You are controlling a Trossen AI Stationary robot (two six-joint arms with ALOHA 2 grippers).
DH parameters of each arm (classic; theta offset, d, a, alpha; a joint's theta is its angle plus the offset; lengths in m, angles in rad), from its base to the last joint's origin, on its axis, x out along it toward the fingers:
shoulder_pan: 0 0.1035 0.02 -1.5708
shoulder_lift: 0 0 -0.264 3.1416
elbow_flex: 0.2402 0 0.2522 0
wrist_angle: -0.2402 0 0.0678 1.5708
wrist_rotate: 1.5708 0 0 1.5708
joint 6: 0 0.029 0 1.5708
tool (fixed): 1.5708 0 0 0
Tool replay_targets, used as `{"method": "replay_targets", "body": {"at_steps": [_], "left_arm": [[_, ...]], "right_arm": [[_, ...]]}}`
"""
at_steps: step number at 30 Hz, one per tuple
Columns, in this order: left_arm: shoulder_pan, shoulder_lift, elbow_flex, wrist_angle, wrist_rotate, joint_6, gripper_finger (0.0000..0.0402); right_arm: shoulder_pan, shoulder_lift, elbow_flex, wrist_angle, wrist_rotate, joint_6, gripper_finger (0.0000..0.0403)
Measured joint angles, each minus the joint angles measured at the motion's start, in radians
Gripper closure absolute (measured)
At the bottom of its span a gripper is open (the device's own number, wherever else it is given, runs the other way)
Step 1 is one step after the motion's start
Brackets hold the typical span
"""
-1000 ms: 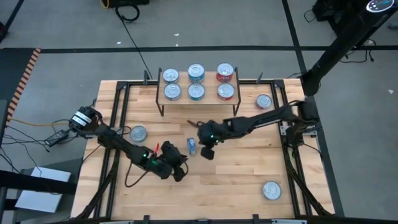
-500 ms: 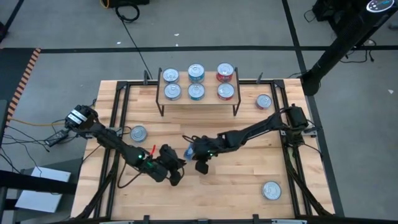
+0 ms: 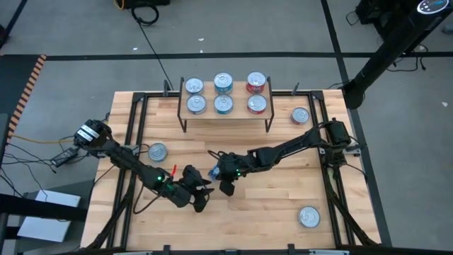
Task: Stack canned seafood by type on shelf
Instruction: Stack the blue tuna can on top of the other blue can on the shelf
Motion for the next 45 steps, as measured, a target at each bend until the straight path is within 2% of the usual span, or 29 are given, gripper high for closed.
{"method": "replay_targets", "body": {"at_steps": [9,16,25,34,39,45], "left_arm": [[0.002,0.0,0.0,-0.083,-0.132,0.018,0.0129],[0.069,0.023,0.0,-0.135,-0.145,0.017,0.0085],[0.145,0.037,0.0,-0.084,-0.06,0.023,0.0065],[0.172,0.043,0.001,-0.062,-0.05,0.045,0.0064],[0.187,0.05,0.001,-0.016,-0.031,0.093,0.0064],[0.206,0.092,0.001,0.034,0.024,0.073,0.0065]], "right_arm": [[0.0,0.0,0.0,-0.005,0.0,-0.001,0.0398],[0.0,0.0,0.0,-0.006,0.0,-0.017,0.0398],[0.016,-0.018,0.0,-0.032,-0.017,-0.018,0.0398],[0.029,-0.087,0.0,-0.158,0.036,-0.045,0.0398],[0.029,-0.093,0.0,-0.173,0.037,-0.052,0.0398],[0.029,-0.093,0.0,-0.176,0.037,-0.053,0.0398]]}}
